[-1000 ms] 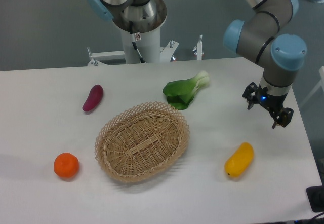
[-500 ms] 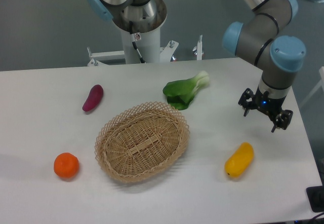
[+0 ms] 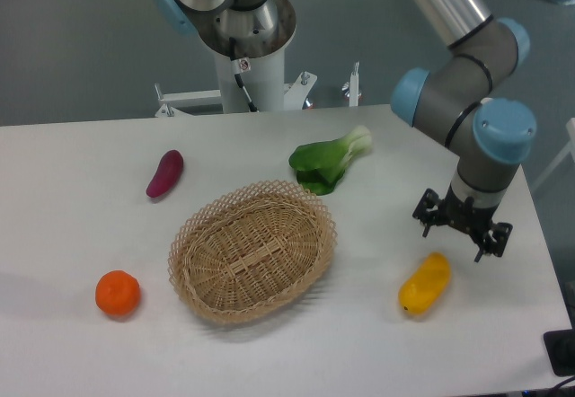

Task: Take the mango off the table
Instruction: 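Lower the open gripper down over the yellow mango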

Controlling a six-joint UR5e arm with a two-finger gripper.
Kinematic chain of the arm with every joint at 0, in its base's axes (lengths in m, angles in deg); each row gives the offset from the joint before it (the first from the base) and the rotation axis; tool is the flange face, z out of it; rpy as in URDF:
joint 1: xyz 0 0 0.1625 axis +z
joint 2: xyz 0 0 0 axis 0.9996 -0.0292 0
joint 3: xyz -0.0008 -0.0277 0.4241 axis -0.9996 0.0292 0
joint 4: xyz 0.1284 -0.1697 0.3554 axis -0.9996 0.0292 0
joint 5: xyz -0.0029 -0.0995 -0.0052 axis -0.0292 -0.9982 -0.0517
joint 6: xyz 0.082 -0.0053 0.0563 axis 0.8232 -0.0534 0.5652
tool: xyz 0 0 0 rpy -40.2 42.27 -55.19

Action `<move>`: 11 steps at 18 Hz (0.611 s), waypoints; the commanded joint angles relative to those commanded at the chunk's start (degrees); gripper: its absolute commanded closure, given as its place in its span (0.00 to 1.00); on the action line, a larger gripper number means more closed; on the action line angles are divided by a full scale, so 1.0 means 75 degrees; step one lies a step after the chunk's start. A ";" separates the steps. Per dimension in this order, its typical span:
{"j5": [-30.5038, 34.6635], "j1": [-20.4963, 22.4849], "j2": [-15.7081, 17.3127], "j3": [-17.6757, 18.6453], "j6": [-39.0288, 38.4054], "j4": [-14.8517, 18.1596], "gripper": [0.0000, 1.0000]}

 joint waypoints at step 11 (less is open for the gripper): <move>-0.0047 -0.0293 -0.0469 -0.0305 -0.0164 -0.0411 0.00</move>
